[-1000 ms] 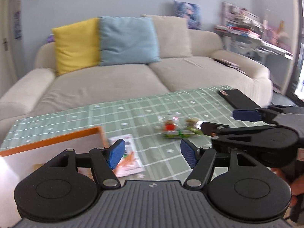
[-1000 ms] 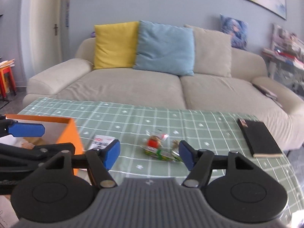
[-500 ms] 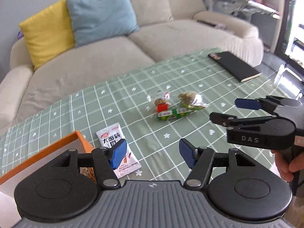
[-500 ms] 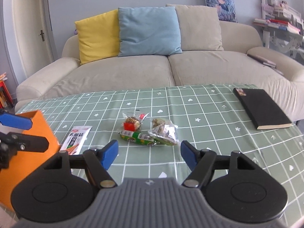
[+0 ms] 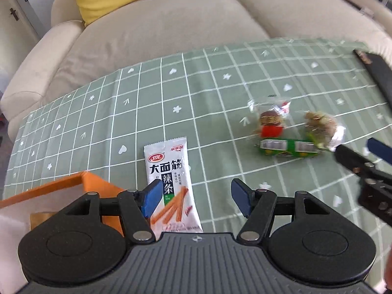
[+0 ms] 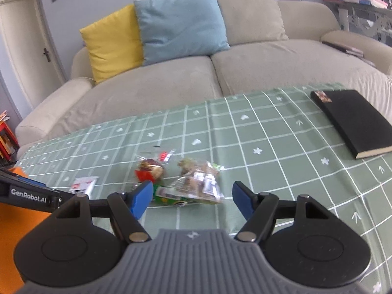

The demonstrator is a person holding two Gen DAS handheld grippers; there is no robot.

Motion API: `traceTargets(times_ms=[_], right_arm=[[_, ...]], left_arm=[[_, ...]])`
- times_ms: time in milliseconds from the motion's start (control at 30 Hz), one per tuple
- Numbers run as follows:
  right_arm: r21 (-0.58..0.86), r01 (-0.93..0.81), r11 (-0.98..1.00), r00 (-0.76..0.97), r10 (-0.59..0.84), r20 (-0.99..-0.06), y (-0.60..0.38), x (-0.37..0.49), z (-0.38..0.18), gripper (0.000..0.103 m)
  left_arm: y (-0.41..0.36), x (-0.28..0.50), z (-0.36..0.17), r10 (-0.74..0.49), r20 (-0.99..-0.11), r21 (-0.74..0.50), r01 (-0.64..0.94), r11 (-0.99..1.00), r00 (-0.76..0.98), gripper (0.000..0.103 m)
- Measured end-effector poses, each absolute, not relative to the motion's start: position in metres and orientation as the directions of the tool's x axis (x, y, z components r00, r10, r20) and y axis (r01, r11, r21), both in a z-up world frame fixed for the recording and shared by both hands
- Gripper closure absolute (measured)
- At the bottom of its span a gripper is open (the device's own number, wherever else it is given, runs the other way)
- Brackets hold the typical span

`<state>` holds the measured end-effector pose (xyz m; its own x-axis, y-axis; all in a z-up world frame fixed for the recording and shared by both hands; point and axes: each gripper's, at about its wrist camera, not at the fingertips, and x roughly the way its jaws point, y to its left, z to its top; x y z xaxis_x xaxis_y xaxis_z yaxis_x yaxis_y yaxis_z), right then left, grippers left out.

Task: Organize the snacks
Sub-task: 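Grasp the white spicy-strip pack with the left tool while the right tool grasps the clear cookie pack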

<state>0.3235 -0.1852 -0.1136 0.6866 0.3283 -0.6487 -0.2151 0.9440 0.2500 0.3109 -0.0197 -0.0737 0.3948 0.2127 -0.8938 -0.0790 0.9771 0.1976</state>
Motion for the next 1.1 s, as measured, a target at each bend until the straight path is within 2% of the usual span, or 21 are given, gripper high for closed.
traceTargets(times_ms=[133,233,367,400,433,467,500,567,600,633,767,1100], right_arm=[[0.271,-0.206,0.940,0.670,0.337,-0.662,-0.187,0.336,-0.122,0.034],[0.281,-0.219,0.934,0.665,0.354,-0.658,-0.184,0.341,-0.123,0.039],[0.291,-0.224,0.930,0.659,0.364,-0.658,-0.185,0.345,-0.127,0.041],[0.301,-0.219,0.928,0.655,0.368,-0.660,-0.186,0.346,-0.129,0.044],[0.310,-0.216,0.926,0.650,0.373,-0.662,-0.186,0.348,-0.131,0.047],[0.318,-0.217,0.923,0.645,0.380,-0.663,-0.186,0.349,-0.132,0.053],[0.321,-0.219,0.921,0.639,0.384,-0.666,-0.186,0.350,-0.133,0.058],[0.324,-0.224,0.919,0.633,0.390,-0.669,-0.185,0.349,-0.133,0.067],[0.322,-0.231,0.918,0.627,0.394,-0.672,-0.184,0.348,-0.132,0.076],[0.316,-0.237,0.919,0.626,0.393,-0.673,-0.183,0.346,-0.131,0.103],[0.287,-0.249,0.925,0.625,0.379,-0.683,-0.181,0.341,-0.126,0.103],[0.241,-0.275,0.931,0.614,0.363,-0.701,-0.188,0.307,-0.114,0.103]], left_arm=[[-0.017,0.325,-0.096,0.312,-0.888,0.285,-0.127,0.950,0.339,0.031],[-0.018,0.331,-0.107,0.348,-0.878,0.322,-0.131,0.937,0.328,0.033],[-0.018,0.332,-0.118,0.385,-0.865,0.365,-0.122,0.923,0.323,0.052],[-0.017,0.331,-0.120,0.379,-0.868,0.359,-0.123,0.925,0.320,0.056],[-0.016,0.329,-0.120,0.372,-0.867,0.350,-0.126,0.928,0.332,0.066],[-0.018,0.332,-0.120,0.370,-0.868,0.350,-0.123,0.929,0.330,0.076],[-0.018,0.331,-0.120,0.366,-0.868,0.347,-0.117,0.930,0.335,0.078],[-0.022,0.331,-0.119,0.364,-0.864,0.351,-0.103,0.931,0.348,0.090],[-0.023,0.329,-0.119,0.361,-0.862,0.350,-0.097,0.932,0.357,0.092],[-0.025,0.327,-0.118,0.358,-0.859,0.347,-0.096,0.933,0.365,0.095],[-0.027,0.319,-0.114,0.289,-0.872,0.276,-0.092,0.957,0.394,0.100],[-0.054,0.268,-0.098,0.067,-0.876,0.081,0.010,0.997,0.478,0.102]])
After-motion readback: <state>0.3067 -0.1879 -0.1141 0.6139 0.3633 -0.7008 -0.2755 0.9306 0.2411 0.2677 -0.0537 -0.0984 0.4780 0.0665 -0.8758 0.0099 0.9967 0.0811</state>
